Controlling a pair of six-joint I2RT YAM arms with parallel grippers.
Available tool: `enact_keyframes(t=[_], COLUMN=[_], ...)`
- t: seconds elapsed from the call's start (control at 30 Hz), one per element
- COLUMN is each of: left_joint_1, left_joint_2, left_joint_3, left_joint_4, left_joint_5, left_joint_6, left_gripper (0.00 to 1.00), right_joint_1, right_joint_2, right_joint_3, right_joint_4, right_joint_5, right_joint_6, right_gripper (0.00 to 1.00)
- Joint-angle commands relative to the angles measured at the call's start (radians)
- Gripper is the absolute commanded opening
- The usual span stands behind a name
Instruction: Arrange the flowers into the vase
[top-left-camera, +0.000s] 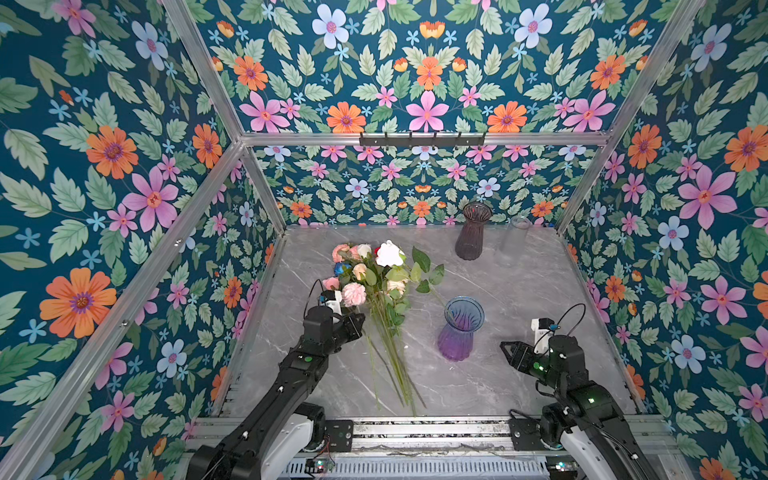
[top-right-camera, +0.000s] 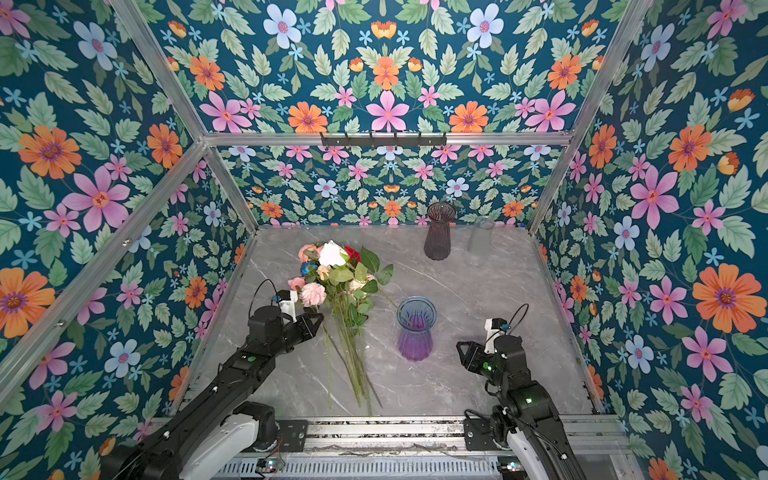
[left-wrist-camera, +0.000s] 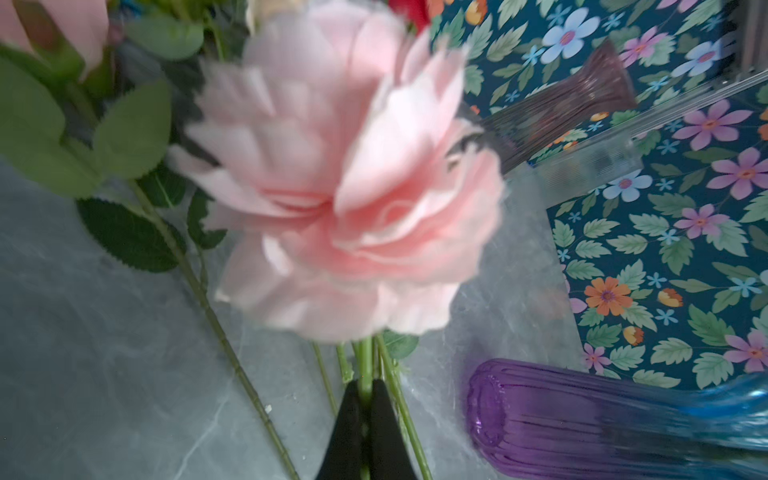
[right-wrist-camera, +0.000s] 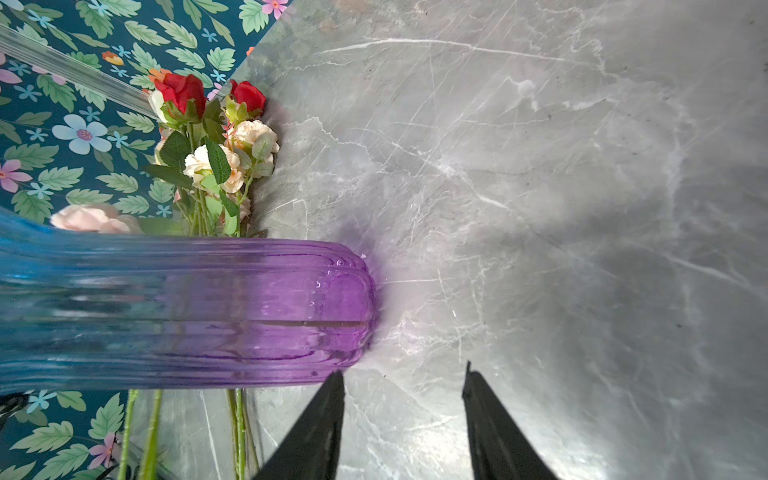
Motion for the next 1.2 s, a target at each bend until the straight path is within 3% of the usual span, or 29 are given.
enact_keyframes(t=[0.0,0.37,0.9,1.03,1.17], left_joint_1=[0.001,0.001,0.001,0.001,0.001], left_joint_2=[-0.059,-0.125,0.066,0.085,0.112], left_joint_3=[0.046,0.164,0.461,0.453,0.306], left_joint_4=[-0.110,-0.200,-0.216,-0.205,-0.103], left_joint_5=[-0.040,-0.048,0.012,0.011,-0.006], left_joint_6=[0.041,0.069,0.157,0.165,0.152], left_gripper=[0.00,0.00,0.00,0.00,0.00], right_joint_1=[0.001,0.001,0.001,0.001,0.001], right_joint_2=[-0.001,-0.001,-0.013,-0.015,-0.018], right_joint_3=[0.000,-0.001,-0.001,-0.002,-0.002], right_joint_4=[0.001,0.000,-0.003,-0.005,-0.006], right_joint_5=[-0.002,-0.004,-0.002,-0.002,-0.002], right_joint_6=[-0.007,-0.007,-0.007,-0.006,-0.007], right_gripper=[0.48,0.48,0.48,0.48,0.48])
